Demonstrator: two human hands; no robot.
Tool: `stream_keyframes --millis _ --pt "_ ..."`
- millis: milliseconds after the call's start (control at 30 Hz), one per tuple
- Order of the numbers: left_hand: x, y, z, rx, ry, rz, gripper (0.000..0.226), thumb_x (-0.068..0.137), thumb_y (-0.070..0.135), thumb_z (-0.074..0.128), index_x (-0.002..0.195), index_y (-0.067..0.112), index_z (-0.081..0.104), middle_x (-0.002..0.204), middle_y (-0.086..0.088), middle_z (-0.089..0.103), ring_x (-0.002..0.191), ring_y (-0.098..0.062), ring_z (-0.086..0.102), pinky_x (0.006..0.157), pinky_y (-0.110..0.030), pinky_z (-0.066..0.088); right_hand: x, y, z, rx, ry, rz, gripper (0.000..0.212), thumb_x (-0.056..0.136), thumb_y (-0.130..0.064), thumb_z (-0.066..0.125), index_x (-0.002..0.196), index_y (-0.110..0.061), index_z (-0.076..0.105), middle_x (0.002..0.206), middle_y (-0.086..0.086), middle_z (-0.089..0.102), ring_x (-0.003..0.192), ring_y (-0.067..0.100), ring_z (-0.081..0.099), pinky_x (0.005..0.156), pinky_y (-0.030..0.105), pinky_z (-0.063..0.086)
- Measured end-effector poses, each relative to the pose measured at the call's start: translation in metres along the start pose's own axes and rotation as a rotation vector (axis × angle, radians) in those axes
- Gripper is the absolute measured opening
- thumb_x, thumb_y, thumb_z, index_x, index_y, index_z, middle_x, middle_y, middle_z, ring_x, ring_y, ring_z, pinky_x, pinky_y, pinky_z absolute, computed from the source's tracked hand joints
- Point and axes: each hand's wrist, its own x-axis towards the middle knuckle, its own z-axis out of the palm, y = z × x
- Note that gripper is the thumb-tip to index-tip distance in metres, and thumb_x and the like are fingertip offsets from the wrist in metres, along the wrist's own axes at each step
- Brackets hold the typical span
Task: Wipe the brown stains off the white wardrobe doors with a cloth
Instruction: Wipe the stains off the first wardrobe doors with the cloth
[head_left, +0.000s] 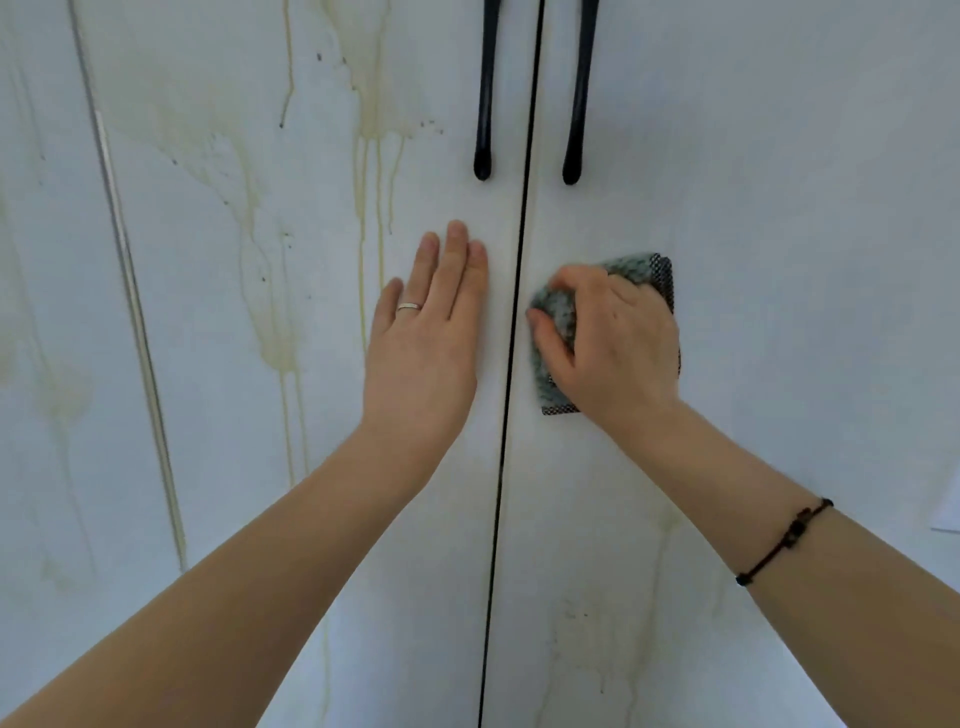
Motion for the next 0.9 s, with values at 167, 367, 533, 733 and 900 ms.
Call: stream_keyframes --millis 167,367,533,733,900 --pt "-0.012 0.0 0.033 0.106 0.12 0.001 0.071 0.091 -0.001 0.02 0.16 0.007 0.005 0.168 -0.011 0.001 0.154 -0.029 0.004 0.124 -0.047 0.017 -0.008 -0.004 0.008 -0.111 0.157 -0.008 0.03 0.091 -0.039 0.063 0.1 -0.012 0.055 0.07 0.001 0.062 0.057 0.024 0.056 0.053 0.029 0.03" --pt "-0.048 0.002 0.05 0.117 0.13 0.036 0.071 0.095 0.0 0.03 0.159 0.004 0.001 0.167 -0.016 -0.001 0.154 -0.032 0.004 0.124 -0.044 0.018 -0.069 -0.032 0.004 -0.23 0.101 0.106 0.028 0.099 -0.039 0.047 0.08 -0.02 0.037 0.06 -0.004 0.046 0.051 0.025 0.046 0.047 0.031 0.018" --pt "-0.06 -0.005 0.059 0.15 0.1 0.065 0.067 0.095 0.001 0.022 0.158 0.001 -0.001 0.166 -0.02 -0.003 0.154 -0.036 0.005 0.124 -0.044 0.018 -0.154 -0.069 0.023 -0.137 0.032 -0.19 0.032 0.086 -0.021 0.068 0.067 -0.019 0.043 0.053 -0.004 0.044 0.043 0.017 0.035 0.041 0.028 0.026" --pt "-0.061 -0.011 0.061 0.207 0.109 0.081 0.063 0.099 0.004 0.021 0.157 0.001 -0.004 0.166 -0.02 -0.005 0.154 -0.035 0.004 0.124 -0.043 0.016 -0.149 -0.051 0.02 -0.184 -0.067 -0.458 0.028 0.083 -0.021 0.068 0.067 -0.017 0.046 0.051 -0.004 0.045 0.041 0.019 0.041 0.039 0.025 0.026" --pt "-0.059 -0.008 0.073 0.237 0.131 0.072 0.065 0.096 0.008 0.015 0.156 -0.002 -0.005 0.164 -0.025 -0.004 0.153 -0.039 0.005 0.124 -0.046 0.018 -0.06 -0.042 0.021 -0.257 0.065 0.14 0.025 0.094 -0.031 0.052 0.078 -0.018 0.037 0.05 -0.01 0.033 0.042 0.019 0.036 0.043 0.025 0.012"
